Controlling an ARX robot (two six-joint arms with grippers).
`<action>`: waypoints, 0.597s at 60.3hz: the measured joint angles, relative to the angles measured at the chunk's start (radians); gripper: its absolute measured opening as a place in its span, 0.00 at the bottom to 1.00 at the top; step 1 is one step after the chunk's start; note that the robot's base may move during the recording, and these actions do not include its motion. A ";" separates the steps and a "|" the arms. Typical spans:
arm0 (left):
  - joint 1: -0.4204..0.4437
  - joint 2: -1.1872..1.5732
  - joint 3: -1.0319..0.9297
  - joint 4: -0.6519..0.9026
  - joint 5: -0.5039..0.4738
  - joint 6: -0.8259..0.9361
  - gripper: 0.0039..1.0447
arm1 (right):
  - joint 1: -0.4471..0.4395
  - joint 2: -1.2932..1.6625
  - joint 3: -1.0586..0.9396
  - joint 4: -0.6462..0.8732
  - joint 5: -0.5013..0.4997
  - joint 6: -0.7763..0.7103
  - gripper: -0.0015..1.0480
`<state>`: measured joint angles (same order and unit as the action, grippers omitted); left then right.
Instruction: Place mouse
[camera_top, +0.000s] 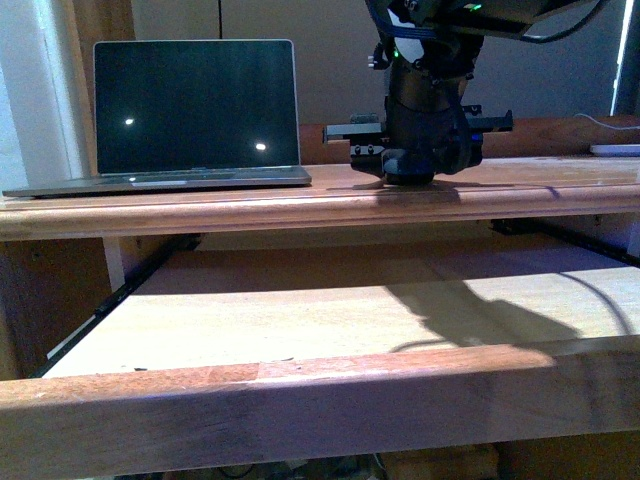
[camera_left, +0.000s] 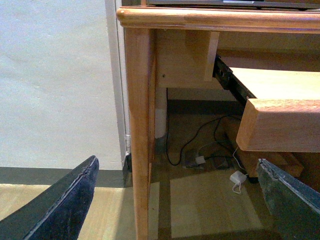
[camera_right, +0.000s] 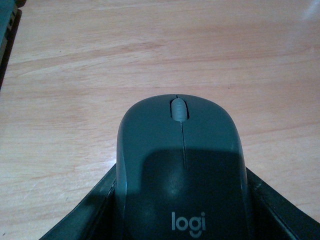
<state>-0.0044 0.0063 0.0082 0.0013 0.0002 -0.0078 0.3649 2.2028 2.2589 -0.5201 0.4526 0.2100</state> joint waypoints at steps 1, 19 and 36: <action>0.000 0.000 0.000 0.000 0.000 0.000 0.93 | 0.000 0.002 0.001 0.003 0.001 0.001 0.53; 0.000 0.000 0.000 0.000 0.000 0.000 0.93 | -0.009 -0.048 -0.120 0.190 -0.071 0.019 0.92; 0.000 0.000 0.000 0.000 0.000 0.000 0.93 | -0.153 -0.446 -0.608 0.523 -0.334 -0.010 0.93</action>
<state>-0.0044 0.0063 0.0082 0.0013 0.0002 -0.0074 0.2115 1.7569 1.6508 0.0032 0.1188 0.2005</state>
